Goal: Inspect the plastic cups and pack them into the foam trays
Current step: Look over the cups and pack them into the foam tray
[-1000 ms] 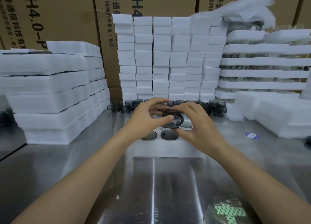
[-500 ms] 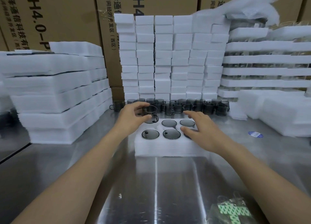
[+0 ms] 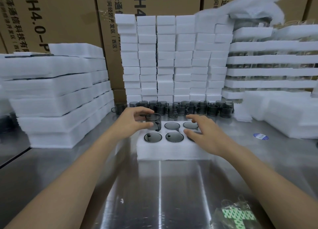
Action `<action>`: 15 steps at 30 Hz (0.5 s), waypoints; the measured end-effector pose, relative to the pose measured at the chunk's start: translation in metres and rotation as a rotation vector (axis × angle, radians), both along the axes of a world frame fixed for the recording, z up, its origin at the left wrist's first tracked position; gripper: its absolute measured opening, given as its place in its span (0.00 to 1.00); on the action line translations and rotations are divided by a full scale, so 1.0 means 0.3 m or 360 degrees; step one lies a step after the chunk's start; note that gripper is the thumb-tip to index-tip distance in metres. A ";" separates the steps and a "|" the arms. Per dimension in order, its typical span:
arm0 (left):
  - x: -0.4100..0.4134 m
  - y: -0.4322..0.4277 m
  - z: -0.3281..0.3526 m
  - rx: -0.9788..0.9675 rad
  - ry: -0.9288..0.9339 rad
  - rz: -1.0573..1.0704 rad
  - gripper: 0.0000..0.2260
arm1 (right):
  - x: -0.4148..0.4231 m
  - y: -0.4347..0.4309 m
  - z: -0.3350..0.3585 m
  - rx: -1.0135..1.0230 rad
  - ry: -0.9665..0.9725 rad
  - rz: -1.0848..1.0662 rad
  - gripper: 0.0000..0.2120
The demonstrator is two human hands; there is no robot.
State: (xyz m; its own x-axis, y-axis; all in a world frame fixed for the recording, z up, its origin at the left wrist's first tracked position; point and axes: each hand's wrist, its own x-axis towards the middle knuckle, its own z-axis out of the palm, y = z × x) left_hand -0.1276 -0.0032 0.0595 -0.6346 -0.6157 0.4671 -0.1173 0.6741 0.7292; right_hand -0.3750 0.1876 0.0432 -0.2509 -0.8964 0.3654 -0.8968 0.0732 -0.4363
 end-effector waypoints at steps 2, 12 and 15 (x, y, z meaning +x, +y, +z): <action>-0.001 0.009 0.005 -0.0045 -0.0059 0.0009 0.19 | -0.001 -0.001 -0.002 0.0001 -0.0010 -0.0001 0.28; -0.042 0.012 -0.007 -0.0118 -0.0282 0.0231 0.21 | 0.010 0.003 0.002 0.0017 -0.0048 -0.0006 0.26; -0.056 0.008 -0.026 -0.0115 -0.0356 0.0254 0.18 | 0.016 0.005 0.005 0.0017 -0.0046 -0.0010 0.25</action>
